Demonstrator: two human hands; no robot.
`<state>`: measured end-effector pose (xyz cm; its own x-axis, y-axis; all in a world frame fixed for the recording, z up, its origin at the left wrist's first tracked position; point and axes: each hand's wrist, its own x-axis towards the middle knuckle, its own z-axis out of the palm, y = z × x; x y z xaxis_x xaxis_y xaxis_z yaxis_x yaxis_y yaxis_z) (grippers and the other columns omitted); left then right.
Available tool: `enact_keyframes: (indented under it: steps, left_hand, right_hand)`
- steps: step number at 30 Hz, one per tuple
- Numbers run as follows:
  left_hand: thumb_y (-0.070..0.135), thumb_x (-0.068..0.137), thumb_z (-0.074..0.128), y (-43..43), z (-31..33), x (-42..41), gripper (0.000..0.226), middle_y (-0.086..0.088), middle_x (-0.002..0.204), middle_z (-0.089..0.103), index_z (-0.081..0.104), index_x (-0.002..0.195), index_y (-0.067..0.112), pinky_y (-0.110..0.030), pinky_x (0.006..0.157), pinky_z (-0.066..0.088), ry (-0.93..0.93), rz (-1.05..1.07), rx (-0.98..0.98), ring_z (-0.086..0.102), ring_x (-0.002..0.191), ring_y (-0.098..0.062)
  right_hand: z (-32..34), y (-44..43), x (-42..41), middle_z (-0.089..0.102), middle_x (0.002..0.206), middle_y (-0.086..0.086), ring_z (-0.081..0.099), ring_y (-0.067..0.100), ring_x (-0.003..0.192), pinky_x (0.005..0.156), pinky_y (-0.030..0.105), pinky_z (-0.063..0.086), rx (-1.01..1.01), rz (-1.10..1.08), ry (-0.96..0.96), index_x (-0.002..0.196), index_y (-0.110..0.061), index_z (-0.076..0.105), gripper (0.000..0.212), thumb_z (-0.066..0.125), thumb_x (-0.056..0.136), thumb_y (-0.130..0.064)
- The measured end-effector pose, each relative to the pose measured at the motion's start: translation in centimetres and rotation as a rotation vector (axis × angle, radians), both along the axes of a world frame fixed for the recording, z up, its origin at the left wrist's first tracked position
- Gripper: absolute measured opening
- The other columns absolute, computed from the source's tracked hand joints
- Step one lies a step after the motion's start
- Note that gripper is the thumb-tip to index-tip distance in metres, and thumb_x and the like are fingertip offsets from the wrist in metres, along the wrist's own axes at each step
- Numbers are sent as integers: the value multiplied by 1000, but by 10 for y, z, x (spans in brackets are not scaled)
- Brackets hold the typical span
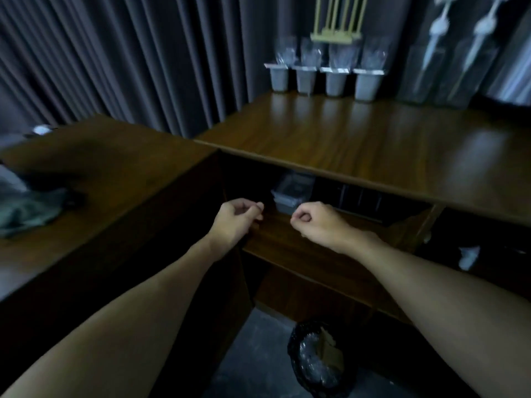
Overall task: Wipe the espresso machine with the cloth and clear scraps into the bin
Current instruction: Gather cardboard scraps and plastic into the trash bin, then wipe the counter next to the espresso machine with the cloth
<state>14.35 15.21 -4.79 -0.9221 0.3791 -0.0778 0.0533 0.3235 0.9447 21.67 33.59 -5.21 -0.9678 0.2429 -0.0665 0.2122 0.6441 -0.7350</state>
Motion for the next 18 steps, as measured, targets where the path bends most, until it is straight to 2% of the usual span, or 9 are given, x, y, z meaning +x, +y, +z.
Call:
enact_keyframes:
  steps: [3,8,12,15,18]
  left_hand:
    - [33,98,58,-28,71,-20,26,-11,95,75,69,96,9,-31,68,49,87,39,49,66,74,-19]
    - [34,99,56,-78,141,-45,29,-8,90,73,69,101,9,-30,70,53,197,84,63,66,74,-17]
    - [31,99,55,-109,166,-65,24,-2,85,71,68,100,10,-25,68,52,260,74,31,66,76,-13]
    - [24,99,57,-131,173,-83,15,-3,89,71,66,100,13,-20,64,52,322,110,-16,66,77,-13]
    - [18,98,58,-152,166,-101,7,-3,95,69,65,99,18,-21,67,52,338,173,-81,67,84,-14]
  right_hand:
    - [65,-17,-26,69,77,1,67,20,76,75,40,56,18,40,82,83,-21,69,14,59,91,-26]
    - [125,-43,-62,67,70,-5,68,16,75,76,37,56,74,51,235,76,-20,69,13,61,85,-26]
    - [153,-56,-82,69,72,-3,69,17,76,76,33,55,99,48,266,76,-18,70,14,63,85,-27]
    - [164,-65,-104,71,75,-1,69,17,77,80,37,57,104,57,301,76,-18,71,15,62,85,-27]
    - [166,-76,-125,71,74,0,69,19,76,80,41,58,79,93,298,73,-21,70,16,63,81,-31]
